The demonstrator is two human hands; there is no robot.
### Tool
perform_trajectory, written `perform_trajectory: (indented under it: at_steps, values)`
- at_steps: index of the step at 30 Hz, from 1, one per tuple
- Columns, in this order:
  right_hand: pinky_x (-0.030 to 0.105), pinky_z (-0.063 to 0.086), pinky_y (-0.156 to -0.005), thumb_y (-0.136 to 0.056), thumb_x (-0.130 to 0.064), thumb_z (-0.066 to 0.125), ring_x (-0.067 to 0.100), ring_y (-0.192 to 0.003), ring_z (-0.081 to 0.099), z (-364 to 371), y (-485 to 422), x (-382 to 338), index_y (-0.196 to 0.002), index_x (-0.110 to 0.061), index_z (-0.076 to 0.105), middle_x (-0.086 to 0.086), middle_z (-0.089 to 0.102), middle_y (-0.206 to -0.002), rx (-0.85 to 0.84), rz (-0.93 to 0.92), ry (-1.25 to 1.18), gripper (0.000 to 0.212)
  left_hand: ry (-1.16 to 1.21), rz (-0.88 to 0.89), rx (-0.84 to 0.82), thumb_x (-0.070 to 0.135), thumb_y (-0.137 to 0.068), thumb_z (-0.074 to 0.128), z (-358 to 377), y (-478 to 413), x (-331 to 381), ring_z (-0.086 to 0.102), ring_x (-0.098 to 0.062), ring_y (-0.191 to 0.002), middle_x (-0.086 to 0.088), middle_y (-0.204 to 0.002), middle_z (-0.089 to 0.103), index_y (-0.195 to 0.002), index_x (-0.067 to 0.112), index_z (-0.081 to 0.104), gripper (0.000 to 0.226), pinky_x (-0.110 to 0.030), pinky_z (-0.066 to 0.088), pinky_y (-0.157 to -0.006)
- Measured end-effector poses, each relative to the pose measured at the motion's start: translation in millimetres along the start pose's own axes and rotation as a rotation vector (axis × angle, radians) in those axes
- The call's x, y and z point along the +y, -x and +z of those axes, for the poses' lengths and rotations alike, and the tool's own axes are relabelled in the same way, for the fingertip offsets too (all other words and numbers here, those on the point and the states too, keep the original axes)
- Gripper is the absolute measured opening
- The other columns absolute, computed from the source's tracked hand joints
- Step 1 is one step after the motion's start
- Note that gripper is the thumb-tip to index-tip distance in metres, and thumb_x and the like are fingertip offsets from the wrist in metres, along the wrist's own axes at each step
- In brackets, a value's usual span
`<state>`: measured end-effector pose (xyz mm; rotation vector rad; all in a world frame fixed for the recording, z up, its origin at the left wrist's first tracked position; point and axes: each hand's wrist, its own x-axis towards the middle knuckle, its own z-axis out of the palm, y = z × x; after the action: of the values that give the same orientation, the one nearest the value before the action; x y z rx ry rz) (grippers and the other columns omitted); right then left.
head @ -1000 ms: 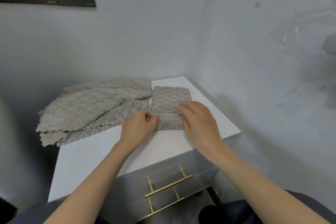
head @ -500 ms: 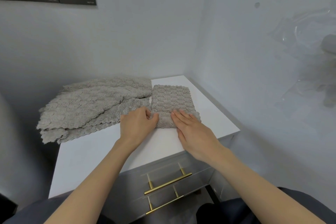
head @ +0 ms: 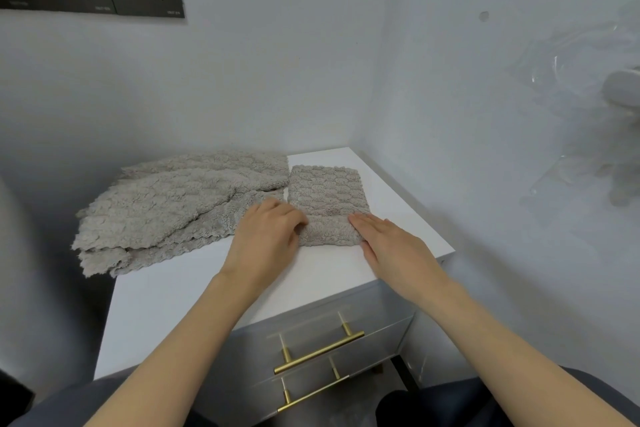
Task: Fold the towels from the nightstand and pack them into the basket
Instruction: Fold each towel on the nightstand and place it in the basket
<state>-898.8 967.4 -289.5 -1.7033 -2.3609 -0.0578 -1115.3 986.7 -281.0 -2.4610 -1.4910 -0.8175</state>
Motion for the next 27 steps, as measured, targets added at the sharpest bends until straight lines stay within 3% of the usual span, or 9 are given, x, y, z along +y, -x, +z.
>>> perform_trajectory:
  at_steps: [3,6,12,15,18,21,24,27]
  values:
    - [0.028,0.039,-0.094,-0.100,-0.016,0.036,0.013,-0.130,0.042,-2,-1,1,-0.148,-0.028,0.029,-0.009,0.036,-0.151,0.044,-0.006,-0.005,0.050,0.026,-0.034,-0.128,0.033,-0.086,0.055,-1,4,-10,0.044,-0.012,-0.122,0.013,-0.125,0.059,-0.128,0.028,0.056,0.042,-0.027,0.029,-0.096]
    - [0.029,0.039,-0.073,-0.097,-0.014,0.040,0.018,-0.116,0.051,0,-3,2,-0.142,-0.027,0.036,-0.005,0.049,-0.140,0.059,0.001,-0.053,0.047,0.046,-0.041,-0.154,0.035,-0.087,0.057,-2,5,-13,0.045,-0.012,-0.123,0.012,-0.128,0.059,-0.130,0.029,0.054,0.043,-0.030,0.031,-0.099]
    - [0.035,0.044,-0.088,-0.099,-0.022,0.042,0.017,-0.110,0.051,-6,-9,11,-0.131,-0.027,0.056,-0.004,0.065,-0.117,0.098,0.118,-0.287,0.035,0.288,-0.219,-0.112,0.031,-0.089,0.060,-2,-1,-13,0.058,-0.016,-0.103,0.006,-0.103,0.069,-0.115,0.024,0.066,0.027,-0.037,0.044,-0.092]
    - [0.028,0.043,-0.076,-0.098,-0.024,0.047,0.011,-0.086,0.054,-11,-12,16,-0.115,-0.027,0.064,-0.008,0.062,-0.085,0.125,0.187,-0.442,0.024,0.455,-0.313,-0.167,0.033,-0.093,0.055,-1,-4,-12,0.061,-0.014,-0.085,0.003,-0.084,0.068,-0.092,0.015,0.067,0.021,-0.034,0.048,-0.081]
    - [0.010,0.036,-0.060,-0.097,-0.027,0.051,-0.003,-0.063,0.050,-13,-14,19,-0.096,-0.027,0.063,-0.016,0.052,-0.066,0.133,0.246,-0.583,0.012,0.504,-0.368,-0.193,0.038,-0.095,0.051,-1,-5,-11,0.051,-0.016,-0.064,-0.001,-0.069,0.059,-0.081,0.005,0.061,0.037,-0.031,0.039,-0.064]
    - [0.015,0.033,-0.053,-0.095,-0.033,0.054,0.000,-0.051,0.044,-10,-18,21,-0.091,-0.028,0.062,-0.017,0.045,-0.048,0.083,0.322,-0.660,0.011,0.465,-0.429,-0.185,0.045,-0.092,0.053,1,-5,-13,0.049,-0.012,-0.057,0.002,-0.065,0.061,-0.078,0.012,0.064,0.038,-0.029,0.040,-0.061]
    - [0.026,0.030,-0.054,-0.093,-0.037,0.055,0.005,-0.052,0.041,-8,-22,20,-0.088,-0.030,0.060,-0.012,0.046,-0.048,0.079,0.385,-0.639,0.011,0.416,-0.484,-0.138,0.047,-0.090,0.056,5,-5,-10,0.059,-0.015,-0.065,0.001,-0.070,0.067,-0.077,0.015,0.066,0.035,-0.029,0.046,-0.063]
    - [0.029,0.035,-0.058,-0.092,-0.038,0.055,0.012,-0.068,0.052,-8,-23,14,-0.090,-0.034,0.059,-0.009,0.053,-0.063,0.128,0.416,-0.504,0.006,0.384,-0.499,-0.106,0.044,-0.089,0.057,9,-6,-9,0.057,-0.016,-0.061,0.002,-0.062,0.061,-0.074,0.012,0.064,0.036,-0.027,0.040,-0.056]
